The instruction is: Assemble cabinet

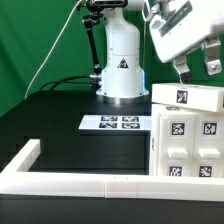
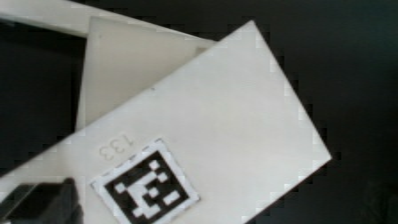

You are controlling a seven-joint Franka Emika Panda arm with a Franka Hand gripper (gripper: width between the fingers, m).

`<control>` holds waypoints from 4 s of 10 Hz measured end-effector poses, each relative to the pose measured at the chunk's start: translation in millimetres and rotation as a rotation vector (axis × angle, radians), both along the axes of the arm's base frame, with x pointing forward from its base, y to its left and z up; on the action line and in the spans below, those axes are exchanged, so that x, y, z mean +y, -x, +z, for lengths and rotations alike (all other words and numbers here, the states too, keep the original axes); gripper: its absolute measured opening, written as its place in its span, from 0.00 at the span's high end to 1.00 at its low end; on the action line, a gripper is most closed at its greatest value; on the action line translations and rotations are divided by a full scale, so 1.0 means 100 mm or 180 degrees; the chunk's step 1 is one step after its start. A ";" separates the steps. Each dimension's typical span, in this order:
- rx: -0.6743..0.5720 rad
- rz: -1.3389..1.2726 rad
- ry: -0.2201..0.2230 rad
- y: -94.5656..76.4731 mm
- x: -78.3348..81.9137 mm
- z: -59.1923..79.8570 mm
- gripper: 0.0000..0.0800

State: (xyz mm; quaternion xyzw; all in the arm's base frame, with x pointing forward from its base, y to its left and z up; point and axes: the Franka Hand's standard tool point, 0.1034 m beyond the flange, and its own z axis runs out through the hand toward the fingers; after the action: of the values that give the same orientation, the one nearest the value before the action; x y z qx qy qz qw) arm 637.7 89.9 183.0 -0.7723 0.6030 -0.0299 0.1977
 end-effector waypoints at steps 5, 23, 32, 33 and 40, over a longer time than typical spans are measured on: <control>-0.0346 0.1167 0.0349 -0.04 -0.02 0.03 0.00; -0.1085 0.5509 0.1706 0.01 0.02 -0.12 0.00; -0.1028 0.5363 0.1664 0.11 0.06 -0.24 0.30; -0.1002 0.5261 0.1642 0.11 0.06 -0.24 0.30; -0.0764 0.3506 0.1442 0.10 0.02 -0.23 0.30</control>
Offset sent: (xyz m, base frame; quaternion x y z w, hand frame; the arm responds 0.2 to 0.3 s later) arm 0.0000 0.0000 0.0000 0.0000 0.0000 -0.1938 0.9810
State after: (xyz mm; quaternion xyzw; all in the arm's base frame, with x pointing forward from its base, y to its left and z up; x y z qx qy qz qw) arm 627.6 92.2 159.6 -0.9849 0.0668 -0.1377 0.0814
